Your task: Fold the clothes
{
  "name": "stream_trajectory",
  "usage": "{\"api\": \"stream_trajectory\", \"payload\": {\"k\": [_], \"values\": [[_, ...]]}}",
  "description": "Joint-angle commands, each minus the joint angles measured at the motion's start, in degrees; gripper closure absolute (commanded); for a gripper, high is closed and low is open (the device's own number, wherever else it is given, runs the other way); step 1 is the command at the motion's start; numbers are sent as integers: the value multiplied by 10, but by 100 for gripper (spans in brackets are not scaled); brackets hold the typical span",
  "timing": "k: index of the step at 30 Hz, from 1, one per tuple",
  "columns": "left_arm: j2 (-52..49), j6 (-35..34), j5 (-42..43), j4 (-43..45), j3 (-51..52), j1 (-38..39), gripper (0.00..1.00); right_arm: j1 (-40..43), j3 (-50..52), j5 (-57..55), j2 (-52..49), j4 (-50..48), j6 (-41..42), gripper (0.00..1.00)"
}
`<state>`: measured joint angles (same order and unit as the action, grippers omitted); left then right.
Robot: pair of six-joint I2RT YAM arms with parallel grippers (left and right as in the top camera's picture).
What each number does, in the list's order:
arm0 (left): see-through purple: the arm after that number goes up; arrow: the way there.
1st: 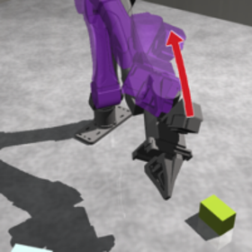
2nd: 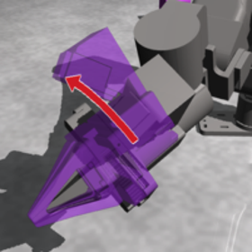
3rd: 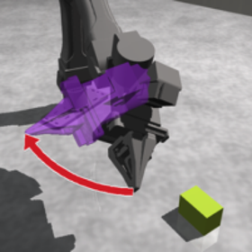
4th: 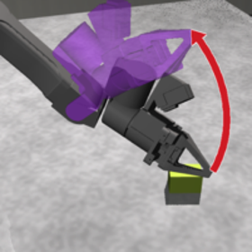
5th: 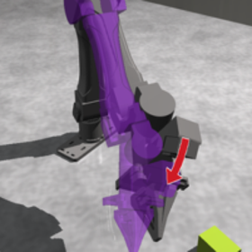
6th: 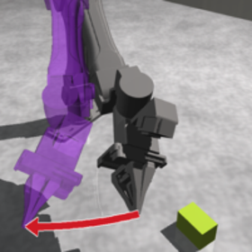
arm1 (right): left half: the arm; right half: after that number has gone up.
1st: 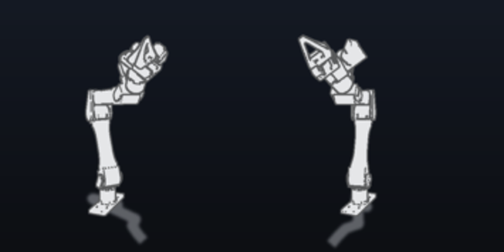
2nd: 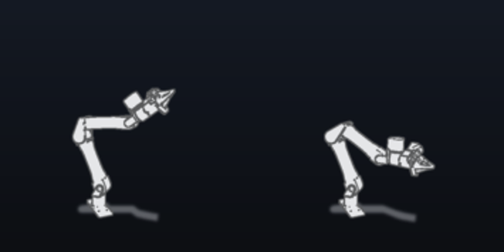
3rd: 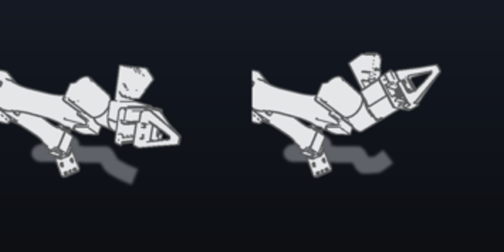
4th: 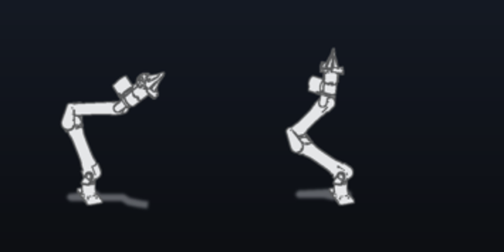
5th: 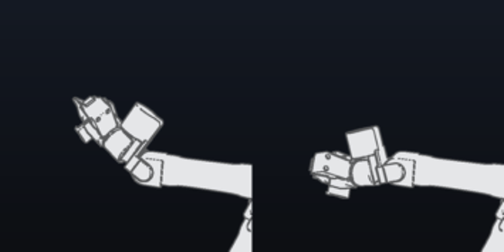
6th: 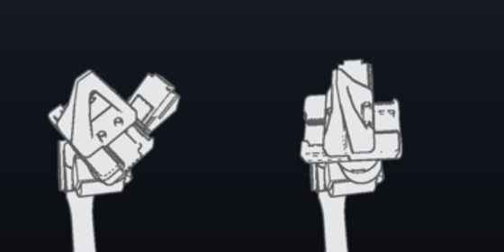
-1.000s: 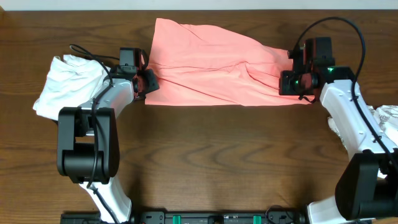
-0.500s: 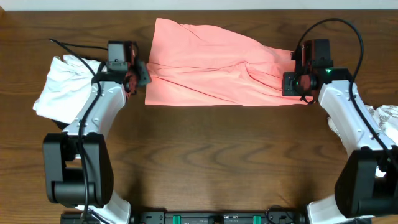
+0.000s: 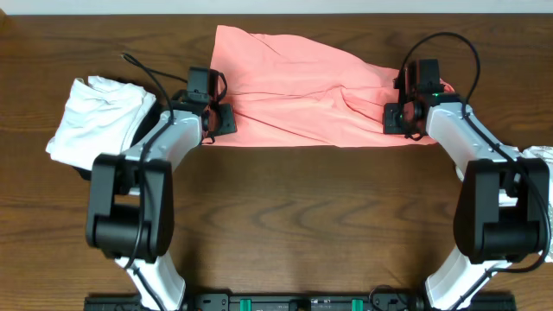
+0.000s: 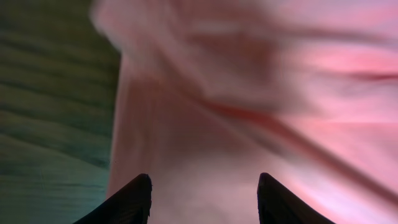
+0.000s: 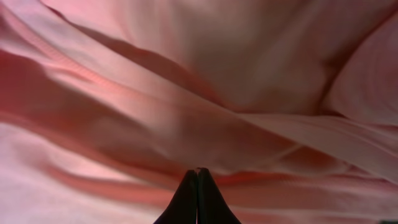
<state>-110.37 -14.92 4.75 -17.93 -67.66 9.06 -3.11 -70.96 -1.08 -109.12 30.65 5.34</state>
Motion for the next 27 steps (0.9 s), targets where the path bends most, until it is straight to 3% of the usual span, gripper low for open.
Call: {"api": "stream_trajectory", "payload": {"k": [1,13,27], "values": [[-28,10,2,-3,-10,-2,45,6,4,-4,-17,-7,-10,99],[-55,12,2,-111,-8,-2,44,7,4,1,-71,68,-2,99],[-55,12,2,-286,-8,-2,44,7,26,35,-81,250,28,99]]}}
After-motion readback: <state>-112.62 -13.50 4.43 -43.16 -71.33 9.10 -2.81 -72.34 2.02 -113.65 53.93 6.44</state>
